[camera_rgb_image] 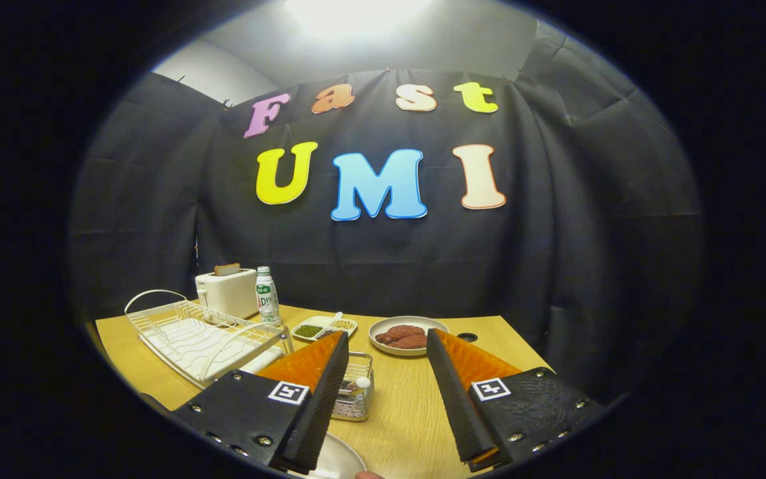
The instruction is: Take the plate from the dish rack, then take the spoon from the basket and place it into the plate.
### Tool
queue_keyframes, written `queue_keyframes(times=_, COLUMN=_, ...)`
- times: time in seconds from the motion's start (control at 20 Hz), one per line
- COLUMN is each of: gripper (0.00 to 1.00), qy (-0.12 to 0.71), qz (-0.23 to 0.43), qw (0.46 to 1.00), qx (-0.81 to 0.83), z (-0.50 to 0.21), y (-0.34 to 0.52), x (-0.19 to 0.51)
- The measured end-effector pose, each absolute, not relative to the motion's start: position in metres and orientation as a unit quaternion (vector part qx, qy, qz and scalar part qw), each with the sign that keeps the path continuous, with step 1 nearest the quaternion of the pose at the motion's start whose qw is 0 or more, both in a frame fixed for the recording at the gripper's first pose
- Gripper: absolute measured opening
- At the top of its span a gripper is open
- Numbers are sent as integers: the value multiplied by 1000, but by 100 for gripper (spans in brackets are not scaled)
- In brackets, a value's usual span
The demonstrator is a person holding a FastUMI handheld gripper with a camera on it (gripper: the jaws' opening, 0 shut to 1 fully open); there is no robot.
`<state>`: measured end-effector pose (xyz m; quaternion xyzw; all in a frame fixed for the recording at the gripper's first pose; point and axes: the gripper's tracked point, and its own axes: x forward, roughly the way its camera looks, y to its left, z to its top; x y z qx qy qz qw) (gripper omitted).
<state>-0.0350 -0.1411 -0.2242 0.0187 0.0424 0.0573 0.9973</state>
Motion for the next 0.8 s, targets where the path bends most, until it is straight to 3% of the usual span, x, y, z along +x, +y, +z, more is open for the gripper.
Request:
queue_keyframes(times=0.35, gripper=70, qy=59, qz=79, qw=995, qx=26, z=-268, y=-114, x=14)
queue_keyframes(times=0.4, gripper=52, qy=65, qz=77, qw=995, qx=20, z=-274, y=-114, x=19)
queue_keyframes(times=0.45, gripper=41, qy=61, qz=81, qw=994, qx=27, z=-269, y=-112, x=16)
queue_keyframes(times=0.5, gripper=21, qy=58, qz=94, qw=993, qx=36, z=-265, y=-106, x=16)
queue_keyframes(times=0.55, gripper=20, qy=62, qz=88, qw=993, qx=47, z=-265, y=-108, x=16)
queue_keyframes(times=0.6, gripper=10, qy=68, qz=91, qw=992, qx=54, z=-265, y=-106, x=18)
queue_keyframes(times=0.8, gripper=5, qy=72, qz=73, qw=993, qx=59, z=-240, y=-116, x=12)
